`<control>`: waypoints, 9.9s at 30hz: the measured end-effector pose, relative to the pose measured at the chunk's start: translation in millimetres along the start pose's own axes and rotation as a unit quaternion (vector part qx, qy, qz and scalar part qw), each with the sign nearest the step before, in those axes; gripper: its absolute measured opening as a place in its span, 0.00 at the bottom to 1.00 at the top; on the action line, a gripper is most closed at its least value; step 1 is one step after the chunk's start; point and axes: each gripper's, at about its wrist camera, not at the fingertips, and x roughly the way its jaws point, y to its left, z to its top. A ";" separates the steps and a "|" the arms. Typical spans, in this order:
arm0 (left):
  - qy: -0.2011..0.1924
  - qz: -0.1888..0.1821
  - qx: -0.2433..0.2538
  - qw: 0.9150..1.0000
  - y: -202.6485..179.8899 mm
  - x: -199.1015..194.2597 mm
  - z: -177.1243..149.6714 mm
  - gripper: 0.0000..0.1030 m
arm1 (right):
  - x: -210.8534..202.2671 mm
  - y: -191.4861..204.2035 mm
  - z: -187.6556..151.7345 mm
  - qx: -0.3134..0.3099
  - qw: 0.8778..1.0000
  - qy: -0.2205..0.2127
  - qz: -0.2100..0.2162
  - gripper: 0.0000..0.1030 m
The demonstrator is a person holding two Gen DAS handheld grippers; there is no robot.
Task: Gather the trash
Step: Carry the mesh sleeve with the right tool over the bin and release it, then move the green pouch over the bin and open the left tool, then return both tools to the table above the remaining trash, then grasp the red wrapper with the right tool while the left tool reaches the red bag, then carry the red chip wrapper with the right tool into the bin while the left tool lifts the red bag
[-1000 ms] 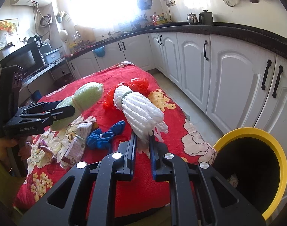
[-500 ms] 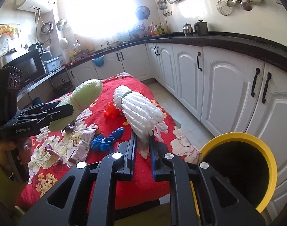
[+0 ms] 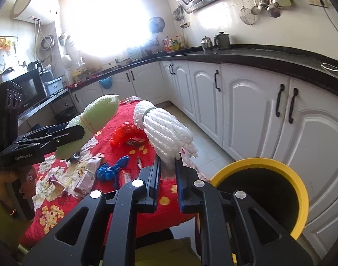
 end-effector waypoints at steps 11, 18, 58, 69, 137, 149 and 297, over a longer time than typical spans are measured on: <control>-0.002 -0.026 0.011 1.000 -35.1 14.8 5.1 0.61 | -20.8 -31.9 -5.0 0.020 0.999 -0.014 -0.033 0.12; -0.002 -0.041 0.017 0.999 -53.8 23.5 9.5 0.61 | -31.3 -52.9 -9.1 0.038 0.998 -0.019 -0.052 0.12; 0.048 -0.105 0.029 0.993 -140.7 107.0 2.5 0.62 | -25.9 -135.4 -78.7 0.106 0.982 0.054 -0.149 0.12; 0.075 -0.114 0.034 0.990 -158.4 137.4 -6.9 0.62 | -11.3 -153.9 -102.4 0.134 0.974 0.098 -0.156 0.14; -0.062 0.044 -0.057 0.995 -19.5 18.5 3.3 0.89 | -10.3 17.1 -22.5 -0.023 0.999 0.006 -0.032 0.74; -0.069 0.084 -0.099 0.989 33.6 9.7 -0.2 0.89 | 28.3 51.3 -16.1 -0.068 0.997 0.036 0.001 0.74; 0.053 -0.055 0.044 0.996 -109.9 78.1 -18.6 0.06 | -38.0 -125.4 -45.9 0.083 0.990 0.016 -0.111 0.08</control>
